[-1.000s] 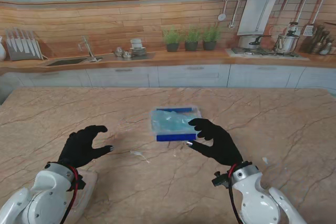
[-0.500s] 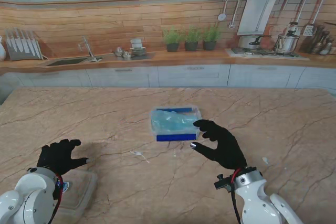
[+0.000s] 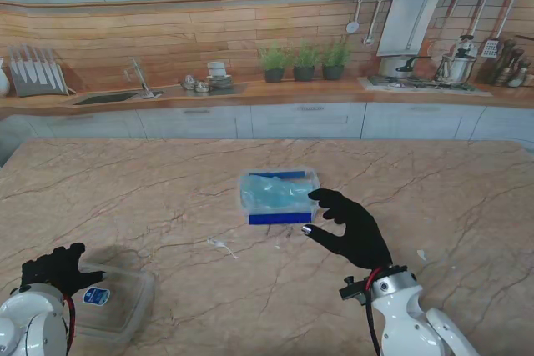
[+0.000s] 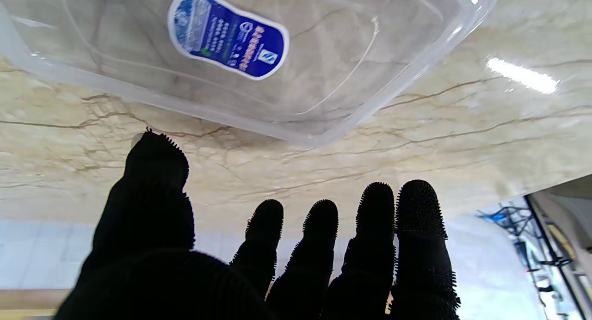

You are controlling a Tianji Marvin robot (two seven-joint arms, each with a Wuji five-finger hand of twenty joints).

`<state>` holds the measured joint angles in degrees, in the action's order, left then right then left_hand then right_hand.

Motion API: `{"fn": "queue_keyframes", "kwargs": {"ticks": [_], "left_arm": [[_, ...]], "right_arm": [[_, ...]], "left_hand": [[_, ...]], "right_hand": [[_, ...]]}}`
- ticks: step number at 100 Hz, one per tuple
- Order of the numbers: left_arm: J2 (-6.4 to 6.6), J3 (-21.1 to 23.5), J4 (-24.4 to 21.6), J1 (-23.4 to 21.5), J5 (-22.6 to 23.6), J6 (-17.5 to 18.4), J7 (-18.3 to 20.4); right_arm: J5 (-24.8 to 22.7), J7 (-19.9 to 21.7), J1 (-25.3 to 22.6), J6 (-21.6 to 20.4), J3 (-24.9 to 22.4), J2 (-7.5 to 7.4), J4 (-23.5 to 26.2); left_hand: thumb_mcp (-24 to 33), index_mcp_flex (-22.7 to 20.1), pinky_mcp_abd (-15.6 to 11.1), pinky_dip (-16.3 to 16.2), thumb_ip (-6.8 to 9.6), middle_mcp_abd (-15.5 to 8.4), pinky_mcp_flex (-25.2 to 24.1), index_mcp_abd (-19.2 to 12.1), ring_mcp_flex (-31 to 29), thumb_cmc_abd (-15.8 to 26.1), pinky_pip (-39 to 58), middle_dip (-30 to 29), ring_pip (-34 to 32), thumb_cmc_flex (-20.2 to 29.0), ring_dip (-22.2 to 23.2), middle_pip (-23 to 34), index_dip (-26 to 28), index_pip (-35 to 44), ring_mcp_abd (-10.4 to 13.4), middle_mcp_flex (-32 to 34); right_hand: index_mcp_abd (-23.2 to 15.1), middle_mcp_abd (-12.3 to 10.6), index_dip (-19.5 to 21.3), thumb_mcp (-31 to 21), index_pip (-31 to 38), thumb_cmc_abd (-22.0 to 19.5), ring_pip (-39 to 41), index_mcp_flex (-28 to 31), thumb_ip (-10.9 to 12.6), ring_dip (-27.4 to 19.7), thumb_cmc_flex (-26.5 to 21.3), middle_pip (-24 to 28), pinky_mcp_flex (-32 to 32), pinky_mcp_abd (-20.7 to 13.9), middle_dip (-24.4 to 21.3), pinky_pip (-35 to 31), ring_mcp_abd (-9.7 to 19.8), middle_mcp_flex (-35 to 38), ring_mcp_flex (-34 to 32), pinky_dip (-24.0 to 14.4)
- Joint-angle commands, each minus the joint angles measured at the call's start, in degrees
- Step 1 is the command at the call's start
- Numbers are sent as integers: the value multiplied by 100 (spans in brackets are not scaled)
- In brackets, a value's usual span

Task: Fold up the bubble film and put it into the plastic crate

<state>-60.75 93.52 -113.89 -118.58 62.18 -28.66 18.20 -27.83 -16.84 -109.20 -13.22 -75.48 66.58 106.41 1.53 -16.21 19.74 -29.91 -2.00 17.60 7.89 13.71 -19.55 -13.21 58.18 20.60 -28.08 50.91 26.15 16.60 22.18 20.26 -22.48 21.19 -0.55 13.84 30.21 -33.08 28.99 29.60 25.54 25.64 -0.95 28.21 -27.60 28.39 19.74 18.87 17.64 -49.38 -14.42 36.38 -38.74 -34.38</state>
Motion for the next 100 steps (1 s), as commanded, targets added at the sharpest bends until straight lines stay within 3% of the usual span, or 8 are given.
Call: {"fn": "queue_keyframes", "kwargs": {"ticks": [1,21,43,56,82,100], "left_arm": [[-25,-44,167,-6,91,1,100],[-14,-248,488,243,-222,-454,-50],[-7,-479,766,420,-39,-946,-145],[24,-508,815,476,199,-965,129],[79,-647,993,663,176,-1164,403],[108,-795,1120,785,97,-1202,466]], "right_arm": [[-15,-22,-16,-14,16,28,13],[35,20,30,33,20,27,-25],[74,75,54,66,23,21,-40],[90,91,60,84,27,20,-37],[106,104,45,82,11,19,-18],[107,93,35,72,2,21,-11]], "left_hand": [[-130,220,199,-146,162,186,17,152,-26,157,220,-7,-95,-57,67,99,-58,-196,-194,-148],[-170,283,171,-129,141,160,-76,110,105,259,155,-36,-14,-137,39,78,-86,-189,-176,-293],[-167,499,124,-41,149,124,-213,70,288,339,-42,-72,147,-174,-46,85,-90,-146,-135,-482],[-168,462,112,-3,148,139,-257,42,331,388,-117,-109,212,-164,-85,48,-91,-115,-110,-503],[-190,389,37,82,132,334,-244,70,277,409,-234,-464,513,-217,-432,-115,-178,-159,49,-458],[-162,481,-16,55,143,358,-45,68,21,399,-136,-600,319,-157,-525,3,-288,-268,80,-448]], "right_hand": [[59,-23,14,140,-108,-184,131,47,-7,79,-18,109,38,-127,30,40,65,66,-147,-116],[4,-6,23,143,-100,-219,175,64,-3,96,-42,134,30,-125,26,18,59,67,-157,-123],[-16,6,34,164,-86,-249,211,67,3,109,-49,147,30,-125,19,-5,58,81,-168,-124],[-11,3,36,170,-84,-259,230,68,5,118,-58,151,29,-119,17,-11,58,85,-174,-123],[-45,13,42,187,-72,-276,266,106,6,135,-56,162,35,-119,16,-24,66,135,-201,-119],[-44,17,45,195,-66,-282,285,134,7,146,-53,167,29,-111,19,-27,64,153,-218,-116]]}}
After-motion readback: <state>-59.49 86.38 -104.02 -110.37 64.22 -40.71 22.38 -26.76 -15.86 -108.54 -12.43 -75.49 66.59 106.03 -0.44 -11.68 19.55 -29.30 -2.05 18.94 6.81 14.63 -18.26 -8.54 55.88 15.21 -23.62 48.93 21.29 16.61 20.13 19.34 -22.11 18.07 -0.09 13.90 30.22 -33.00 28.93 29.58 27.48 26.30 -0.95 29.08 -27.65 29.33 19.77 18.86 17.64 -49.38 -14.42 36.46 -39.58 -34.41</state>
